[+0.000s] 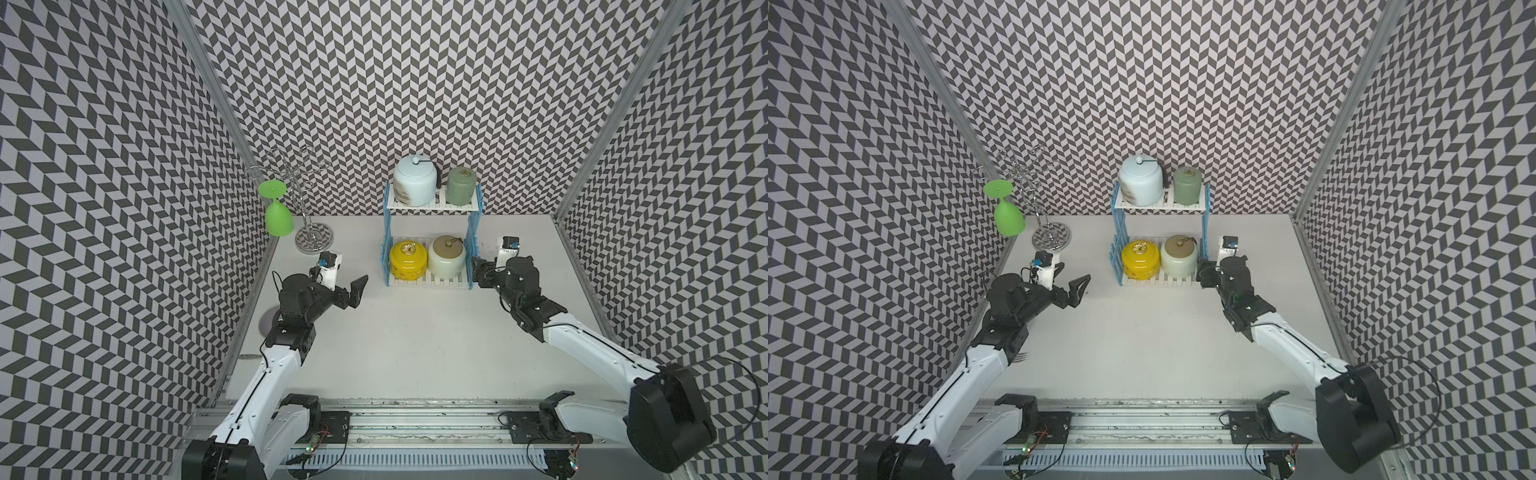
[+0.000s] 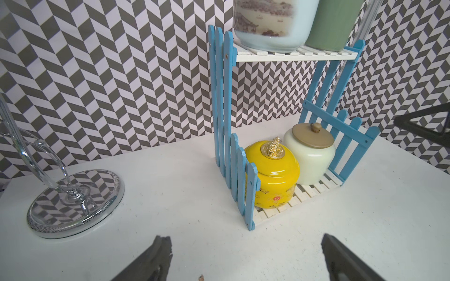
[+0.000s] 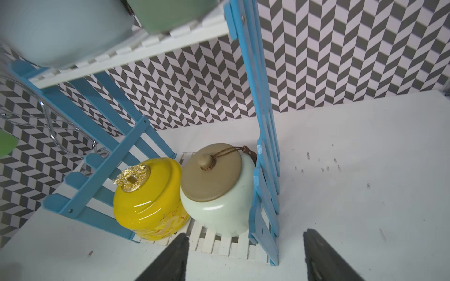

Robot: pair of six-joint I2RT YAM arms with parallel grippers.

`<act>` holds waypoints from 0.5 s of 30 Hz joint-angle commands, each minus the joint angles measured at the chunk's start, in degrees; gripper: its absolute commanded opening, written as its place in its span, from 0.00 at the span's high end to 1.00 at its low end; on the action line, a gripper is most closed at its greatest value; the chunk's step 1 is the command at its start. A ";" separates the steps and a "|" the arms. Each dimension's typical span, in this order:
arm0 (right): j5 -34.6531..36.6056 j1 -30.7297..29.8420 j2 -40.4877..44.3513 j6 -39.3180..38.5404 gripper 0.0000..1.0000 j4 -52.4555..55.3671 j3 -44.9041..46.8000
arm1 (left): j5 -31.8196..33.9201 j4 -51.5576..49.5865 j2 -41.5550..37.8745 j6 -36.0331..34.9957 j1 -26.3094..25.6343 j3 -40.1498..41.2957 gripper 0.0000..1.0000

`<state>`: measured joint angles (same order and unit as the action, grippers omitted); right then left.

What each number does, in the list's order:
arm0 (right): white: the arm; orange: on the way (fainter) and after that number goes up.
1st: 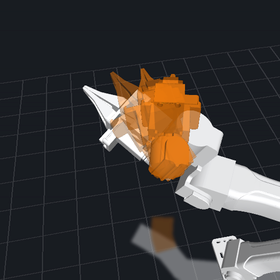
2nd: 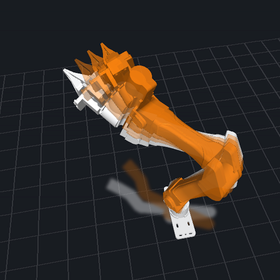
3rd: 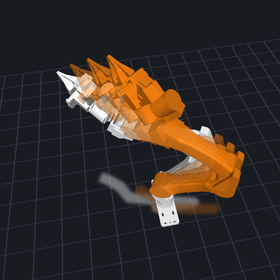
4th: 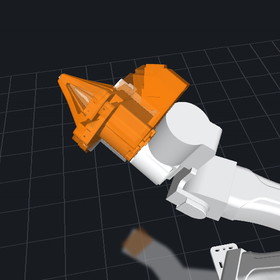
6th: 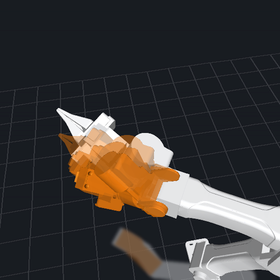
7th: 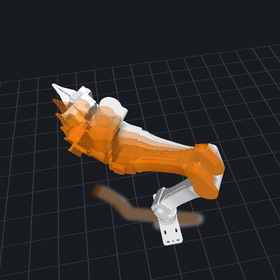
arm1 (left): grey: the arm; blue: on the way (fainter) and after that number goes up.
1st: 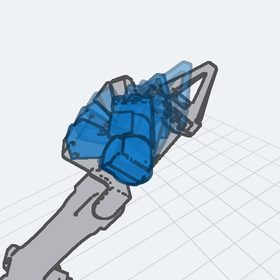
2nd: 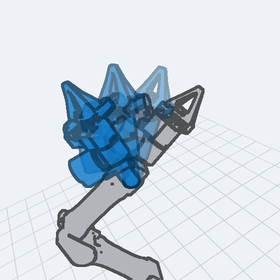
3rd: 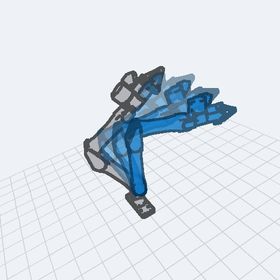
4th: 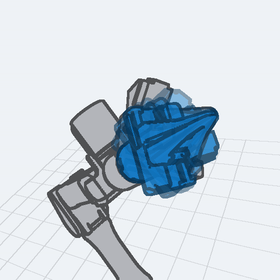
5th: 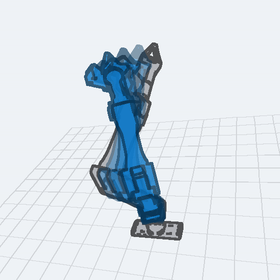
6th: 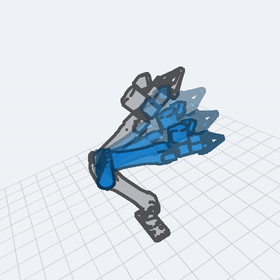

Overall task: Remove the tea canisters from the shelf
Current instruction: Adjust the shelf at the center of the board, then pick up the tea canister from the shelf.

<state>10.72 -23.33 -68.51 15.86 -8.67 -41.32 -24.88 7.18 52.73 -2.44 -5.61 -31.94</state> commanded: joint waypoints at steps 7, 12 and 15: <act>-0.40 0.22 6.54 -6.63 0.05 3.44 -8.02 | 0.04 -3.16 0.23 0.65 -0.15 -6.26 0.00; -2.51 0.22 3.52 -6.85 0.01 4.79 -13.83 | 1.18 -5.34 0.36 1.38 -0.18 -9.31 0.00; -4.37 0.26 2.13 -7.09 0.00 2.44 -15.89 | 0.16 -5.64 -1.57 0.10 -0.36 -8.87 0.00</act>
<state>8.69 -23.33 -64.95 9.85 -4.38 -55.64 -24.27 3.70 52.88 -1.69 -5.61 -39.90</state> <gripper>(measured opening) 0.995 0.998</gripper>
